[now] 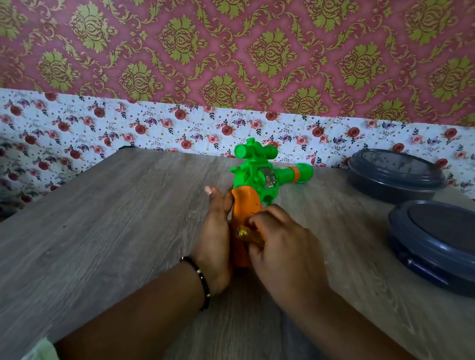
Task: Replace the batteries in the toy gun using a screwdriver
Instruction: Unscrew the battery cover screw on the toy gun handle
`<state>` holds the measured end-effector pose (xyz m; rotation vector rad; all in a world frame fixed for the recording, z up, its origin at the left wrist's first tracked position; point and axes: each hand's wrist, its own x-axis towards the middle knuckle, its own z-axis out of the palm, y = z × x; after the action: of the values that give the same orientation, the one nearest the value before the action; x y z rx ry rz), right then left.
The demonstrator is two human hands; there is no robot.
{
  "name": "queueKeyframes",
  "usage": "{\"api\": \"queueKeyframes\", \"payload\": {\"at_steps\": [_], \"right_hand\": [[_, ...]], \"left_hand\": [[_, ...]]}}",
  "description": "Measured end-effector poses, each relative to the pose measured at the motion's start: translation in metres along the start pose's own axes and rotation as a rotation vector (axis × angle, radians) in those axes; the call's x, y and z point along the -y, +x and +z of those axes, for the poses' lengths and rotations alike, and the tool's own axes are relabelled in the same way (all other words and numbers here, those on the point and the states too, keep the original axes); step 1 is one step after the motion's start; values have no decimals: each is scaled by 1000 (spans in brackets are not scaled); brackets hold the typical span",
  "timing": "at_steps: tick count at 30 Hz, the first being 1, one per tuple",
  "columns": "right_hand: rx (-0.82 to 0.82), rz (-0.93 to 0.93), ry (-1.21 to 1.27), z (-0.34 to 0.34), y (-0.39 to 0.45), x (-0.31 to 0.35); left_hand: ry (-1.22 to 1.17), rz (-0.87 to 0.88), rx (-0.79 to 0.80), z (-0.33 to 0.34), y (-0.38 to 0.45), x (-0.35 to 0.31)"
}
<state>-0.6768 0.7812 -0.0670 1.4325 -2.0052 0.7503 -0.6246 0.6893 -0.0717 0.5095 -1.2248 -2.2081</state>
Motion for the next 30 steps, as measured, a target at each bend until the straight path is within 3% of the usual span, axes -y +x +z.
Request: {"api": "queueKeyframes", "payload": {"at_steps": [6, 11, 13, 19, 30], "right_hand": [[85, -29, -151, 1, -2, -1], [128, 75, 97, -8, 4, -16], [149, 95, 70, -12, 6, -34], [496, 181, -139, -4, 6, -70], [463, 266, -62, -14, 8, -71]], "left_hand": [[-25, -30, -38, -2, -1, -6], [81, -71, -78, -6, 2, -8], [151, -38, -135, -9, 5, -8], [335, 69, -267, -26, 9, -18], [398, -42, -197, -36, 16, -22]]}}
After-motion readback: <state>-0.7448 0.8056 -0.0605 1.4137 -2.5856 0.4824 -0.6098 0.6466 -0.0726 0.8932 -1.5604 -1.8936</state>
